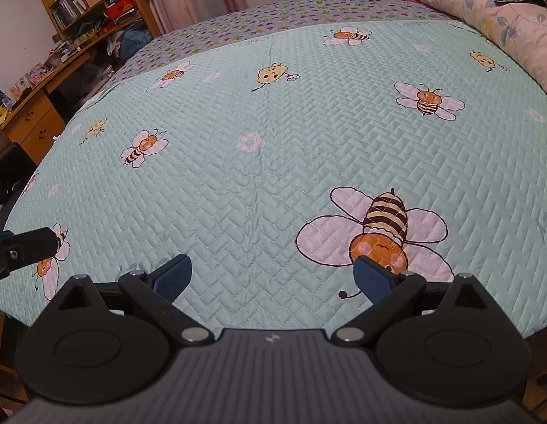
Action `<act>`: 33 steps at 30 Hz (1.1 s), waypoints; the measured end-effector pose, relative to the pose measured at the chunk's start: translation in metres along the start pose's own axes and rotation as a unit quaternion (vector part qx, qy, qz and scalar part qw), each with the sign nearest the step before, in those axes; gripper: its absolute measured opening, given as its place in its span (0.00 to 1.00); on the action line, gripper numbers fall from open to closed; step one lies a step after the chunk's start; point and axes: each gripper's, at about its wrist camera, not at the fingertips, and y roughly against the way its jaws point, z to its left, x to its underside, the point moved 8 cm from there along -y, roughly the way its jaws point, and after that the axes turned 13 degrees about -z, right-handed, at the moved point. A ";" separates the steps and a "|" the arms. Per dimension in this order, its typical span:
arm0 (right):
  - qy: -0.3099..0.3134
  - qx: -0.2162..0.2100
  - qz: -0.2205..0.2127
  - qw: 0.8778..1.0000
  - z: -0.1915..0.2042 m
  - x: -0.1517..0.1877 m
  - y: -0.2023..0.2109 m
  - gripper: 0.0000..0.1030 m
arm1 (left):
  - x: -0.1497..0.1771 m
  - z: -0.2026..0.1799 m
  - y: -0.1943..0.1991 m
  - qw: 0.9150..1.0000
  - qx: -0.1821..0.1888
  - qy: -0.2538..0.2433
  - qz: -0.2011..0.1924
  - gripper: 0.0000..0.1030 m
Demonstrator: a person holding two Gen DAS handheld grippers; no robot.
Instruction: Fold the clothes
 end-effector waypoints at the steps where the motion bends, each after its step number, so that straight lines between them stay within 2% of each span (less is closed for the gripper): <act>1: 0.000 0.000 0.000 1.000 0.000 0.000 0.000 0.95 | 0.000 0.000 0.000 1.000 0.000 0.000 0.001 0.88; 10: -0.001 -0.001 0.002 1.000 -0.001 0.001 0.000 0.95 | -0.001 -0.005 0.004 1.000 0.023 0.001 -0.011 0.85; 14: -0.003 -0.002 0.002 1.000 -0.001 0.002 0.000 0.95 | 0.003 -0.006 -0.002 0.999 0.043 0.011 0.014 0.82; 17: -0.004 -0.003 0.003 1.000 -0.001 0.002 -0.001 0.95 | 0.011 -0.001 -0.014 0.999 0.034 0.016 0.039 0.81; 21: -0.006 -0.002 0.004 1.000 -0.002 0.003 -0.002 0.95 | 0.014 0.002 -0.019 0.998 0.024 0.017 0.047 0.83; 33: -0.009 -0.003 0.006 1.000 -0.003 0.005 -0.003 0.95 | 0.014 0.002 -0.019 0.999 0.007 0.016 0.049 0.93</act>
